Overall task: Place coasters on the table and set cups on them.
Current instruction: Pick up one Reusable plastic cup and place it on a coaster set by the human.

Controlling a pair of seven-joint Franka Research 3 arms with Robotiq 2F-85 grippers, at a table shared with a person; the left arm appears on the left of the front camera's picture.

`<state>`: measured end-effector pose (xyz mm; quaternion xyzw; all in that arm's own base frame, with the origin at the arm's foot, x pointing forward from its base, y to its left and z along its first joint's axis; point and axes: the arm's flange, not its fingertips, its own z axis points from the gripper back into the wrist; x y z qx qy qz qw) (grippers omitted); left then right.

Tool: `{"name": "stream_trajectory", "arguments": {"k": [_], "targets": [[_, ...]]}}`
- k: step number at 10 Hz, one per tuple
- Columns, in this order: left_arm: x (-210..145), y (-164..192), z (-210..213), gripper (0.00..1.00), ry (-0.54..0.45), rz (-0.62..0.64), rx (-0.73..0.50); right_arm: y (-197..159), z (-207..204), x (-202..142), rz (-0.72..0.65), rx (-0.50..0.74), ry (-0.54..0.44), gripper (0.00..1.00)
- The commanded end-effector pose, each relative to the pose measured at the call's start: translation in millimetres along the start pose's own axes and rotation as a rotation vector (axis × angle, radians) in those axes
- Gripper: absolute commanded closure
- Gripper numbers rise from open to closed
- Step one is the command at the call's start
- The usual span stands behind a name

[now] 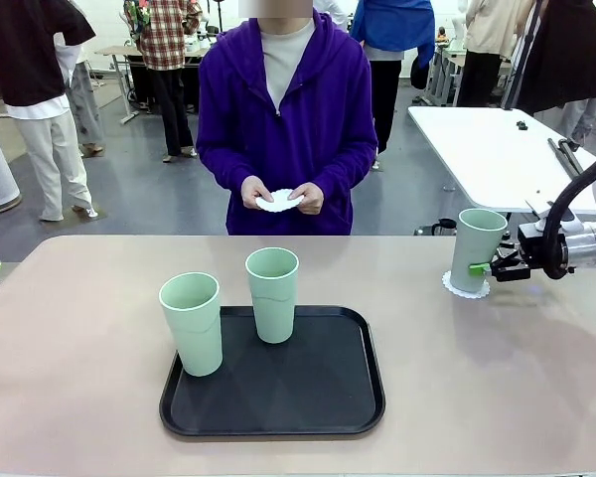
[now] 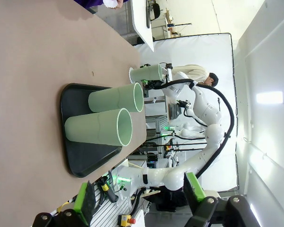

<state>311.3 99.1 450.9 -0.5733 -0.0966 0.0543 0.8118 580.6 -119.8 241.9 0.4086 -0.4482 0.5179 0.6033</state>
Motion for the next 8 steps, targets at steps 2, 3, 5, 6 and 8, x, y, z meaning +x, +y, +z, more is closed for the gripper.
{"name": "stream_trajectory", "arguments": {"k": [2,3,5,6,8], "targets": [[-0.2,0.6,2.0,0.0,-0.004,-0.013,-0.017,-7.9,3.5,0.0,0.007,0.012,-0.035,0.0],[-0.2,0.6,2.0,0.0,-0.004,-0.013,-0.017,-10.4,6.4,-0.6,0.001,0.012,-0.037,0.0],[-0.2,0.6,2.0,0.0,-0.004,-0.013,-0.017,-13.5,10.8,-1.1,-0.014,0.022,-0.048,0.0],[-0.2,0.6,2.0,0.0,-0.004,-0.013,-0.017,-15.5,12.6,-1.7,-0.021,0.031,-0.05,0.0],[-0.2,0.6,2.0,0.0,-0.004,-0.013,-0.017,-18.5,12.8,-6.3,-0.059,0.062,-0.02,0.0]]}}
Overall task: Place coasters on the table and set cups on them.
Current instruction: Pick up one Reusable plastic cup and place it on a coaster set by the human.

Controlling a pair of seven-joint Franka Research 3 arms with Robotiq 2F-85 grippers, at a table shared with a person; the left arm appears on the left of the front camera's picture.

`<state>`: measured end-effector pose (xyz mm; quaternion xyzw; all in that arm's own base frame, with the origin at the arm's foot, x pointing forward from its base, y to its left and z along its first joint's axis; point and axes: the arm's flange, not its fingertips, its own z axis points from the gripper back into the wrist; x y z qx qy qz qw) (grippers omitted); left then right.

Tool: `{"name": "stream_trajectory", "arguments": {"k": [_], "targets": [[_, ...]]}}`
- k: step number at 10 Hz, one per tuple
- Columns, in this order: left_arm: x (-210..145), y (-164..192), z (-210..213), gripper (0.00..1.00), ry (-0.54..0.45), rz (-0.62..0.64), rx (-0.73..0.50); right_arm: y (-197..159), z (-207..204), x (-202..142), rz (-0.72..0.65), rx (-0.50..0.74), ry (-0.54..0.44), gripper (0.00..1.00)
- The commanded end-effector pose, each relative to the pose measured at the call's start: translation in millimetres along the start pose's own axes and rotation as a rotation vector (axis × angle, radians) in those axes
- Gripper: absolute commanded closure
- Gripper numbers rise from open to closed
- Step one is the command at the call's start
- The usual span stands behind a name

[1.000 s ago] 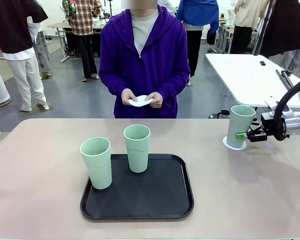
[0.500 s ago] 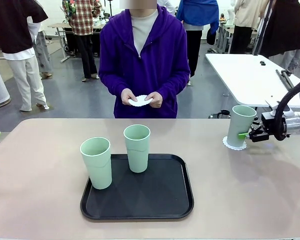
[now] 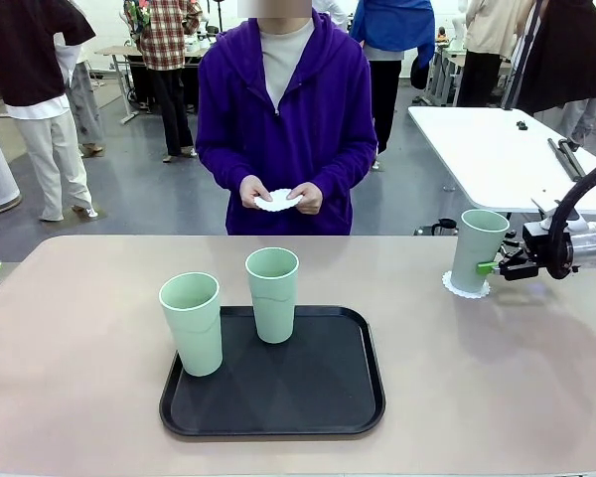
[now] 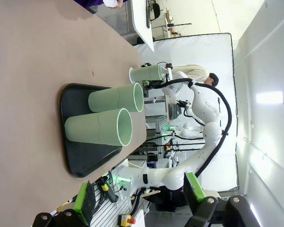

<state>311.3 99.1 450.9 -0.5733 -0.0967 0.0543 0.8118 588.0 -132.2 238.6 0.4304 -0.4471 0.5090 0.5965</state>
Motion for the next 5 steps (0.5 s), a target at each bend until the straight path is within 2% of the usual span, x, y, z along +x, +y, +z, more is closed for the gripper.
{"name": "stream_trajectory", "arguments": {"k": [1,5], "targets": [[-0.2,0.6,2.0,0.0,-0.004,-0.013,-0.017,-11.5,3.2,-2.3,-0.044,0.034,0.028,0.0],[-0.2,0.6,2.0,0.0,-0.004,-0.013,-0.017,-1.5,2.3,-1.0,-0.046,0.065,0.208,0.0]]}}
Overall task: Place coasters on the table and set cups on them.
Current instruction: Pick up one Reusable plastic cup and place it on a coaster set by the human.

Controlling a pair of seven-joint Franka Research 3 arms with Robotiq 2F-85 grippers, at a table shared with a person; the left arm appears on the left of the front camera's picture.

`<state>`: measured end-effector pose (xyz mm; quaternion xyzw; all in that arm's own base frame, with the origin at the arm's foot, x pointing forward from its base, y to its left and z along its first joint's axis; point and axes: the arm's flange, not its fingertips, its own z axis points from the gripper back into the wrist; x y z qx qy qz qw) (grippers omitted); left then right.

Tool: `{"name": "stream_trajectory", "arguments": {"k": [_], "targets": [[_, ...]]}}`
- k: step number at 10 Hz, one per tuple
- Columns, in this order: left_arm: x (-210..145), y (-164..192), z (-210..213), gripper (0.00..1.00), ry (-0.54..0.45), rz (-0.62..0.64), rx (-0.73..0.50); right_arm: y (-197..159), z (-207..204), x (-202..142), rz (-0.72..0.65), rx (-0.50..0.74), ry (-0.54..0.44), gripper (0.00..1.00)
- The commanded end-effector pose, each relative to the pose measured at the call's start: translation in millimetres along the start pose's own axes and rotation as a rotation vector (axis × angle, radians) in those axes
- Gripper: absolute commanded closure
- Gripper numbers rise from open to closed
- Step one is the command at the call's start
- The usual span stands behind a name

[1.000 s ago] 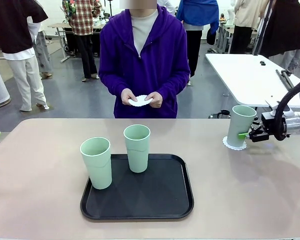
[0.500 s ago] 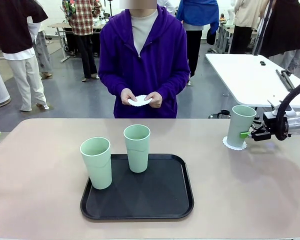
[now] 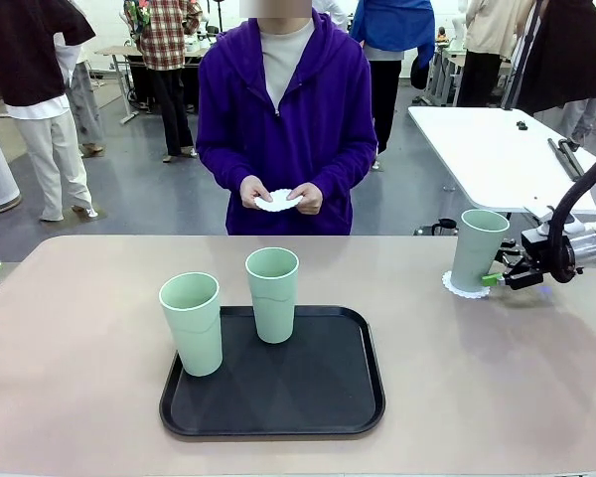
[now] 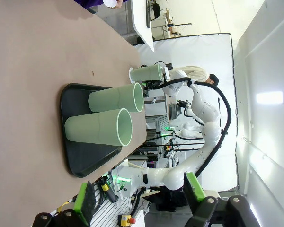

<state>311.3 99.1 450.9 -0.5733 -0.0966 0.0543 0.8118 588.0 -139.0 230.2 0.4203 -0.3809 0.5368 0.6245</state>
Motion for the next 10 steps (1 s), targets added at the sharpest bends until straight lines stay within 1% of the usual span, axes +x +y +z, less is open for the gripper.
{"name": "stream_trajectory", "arguments": {"k": [1,3,5,7,8,9,10], "targets": [[-0.2,0.6,2.0,0.0,-0.004,-0.013,-0.017,2.6,1.0,11.4,0.005,-0.006,0.103,0.0],[-0.2,0.6,2.0,0.0,-0.004,-0.013,-0.017,7.4,10.3,14.6,0.021,-0.034,0.133,0.0],[-0.2,0.6,2.0,0.0,-0.004,-0.013,-0.017,13.0,31.9,17.9,0.022,-0.084,0.147,0.0],[-0.2,0.6,2.0,0.0,-0.004,-0.013,-0.017,28.0,55.9,21.1,0.02,-0.142,0.232,0.0],[-0.2,0.6,2.0,0.0,-0.004,-0.013,-0.017,39.8,61.7,27.5,0.002,-0.16,0.246,0.0],[-0.2,0.6,2.0,0.0,-0.004,-0.013,-0.017,59.5,63.4,44.2,-0.03,-0.192,0.26,0.0],[-0.2,0.6,2.0,0.0,-0.004,-0.013,-0.017,85.1,62.7,72.8,-0.065,-0.273,0.268,0.0]]}}
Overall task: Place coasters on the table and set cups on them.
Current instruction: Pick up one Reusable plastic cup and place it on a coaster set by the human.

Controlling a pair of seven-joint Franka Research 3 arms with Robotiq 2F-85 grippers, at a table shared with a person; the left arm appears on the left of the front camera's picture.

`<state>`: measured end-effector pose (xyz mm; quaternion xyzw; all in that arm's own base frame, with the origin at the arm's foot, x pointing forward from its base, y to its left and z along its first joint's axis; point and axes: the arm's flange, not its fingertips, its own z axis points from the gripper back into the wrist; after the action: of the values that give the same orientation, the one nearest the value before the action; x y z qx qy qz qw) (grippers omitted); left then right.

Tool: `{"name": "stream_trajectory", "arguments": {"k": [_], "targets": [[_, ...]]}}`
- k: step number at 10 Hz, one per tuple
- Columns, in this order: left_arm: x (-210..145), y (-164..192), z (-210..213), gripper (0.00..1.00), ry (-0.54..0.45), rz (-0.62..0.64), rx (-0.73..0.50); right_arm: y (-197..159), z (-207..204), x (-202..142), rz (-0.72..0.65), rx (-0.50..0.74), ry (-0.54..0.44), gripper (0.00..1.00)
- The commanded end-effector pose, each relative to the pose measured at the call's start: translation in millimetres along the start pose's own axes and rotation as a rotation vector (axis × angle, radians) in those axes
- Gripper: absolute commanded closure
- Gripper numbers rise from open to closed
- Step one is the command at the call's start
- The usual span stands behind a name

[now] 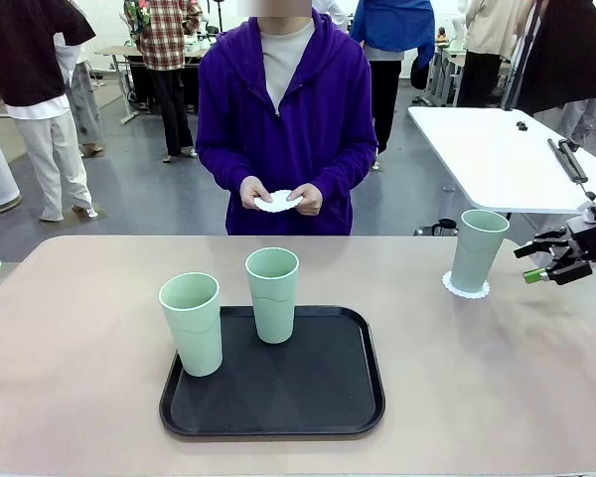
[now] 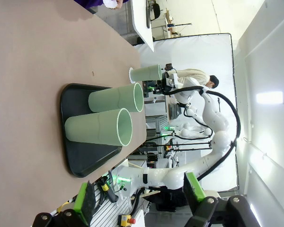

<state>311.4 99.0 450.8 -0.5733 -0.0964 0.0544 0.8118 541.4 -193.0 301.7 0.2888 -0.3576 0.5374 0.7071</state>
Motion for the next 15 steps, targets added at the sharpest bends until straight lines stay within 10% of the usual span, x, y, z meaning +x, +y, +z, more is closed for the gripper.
{"name": "stream_trajectory", "arguments": {"k": [1,9,15], "targets": [[-0.3,0.5,2.1,0.0,-0.004,-0.013,-0.017,55.4,10.2,55.3,-0.098,-0.131,0.076,0.0],[-0.3,0.5,2.1,0.0,-0.004,-0.013,-0.017,155.8,22.6,206.6,-0.317,-0.343,0.619,0.0],[-0.3,0.5,2.1,0.0,-0.004,-0.013,-0.017,183.1,20.6,259.4,-0.319,-0.385,0.716,0.0]]}}
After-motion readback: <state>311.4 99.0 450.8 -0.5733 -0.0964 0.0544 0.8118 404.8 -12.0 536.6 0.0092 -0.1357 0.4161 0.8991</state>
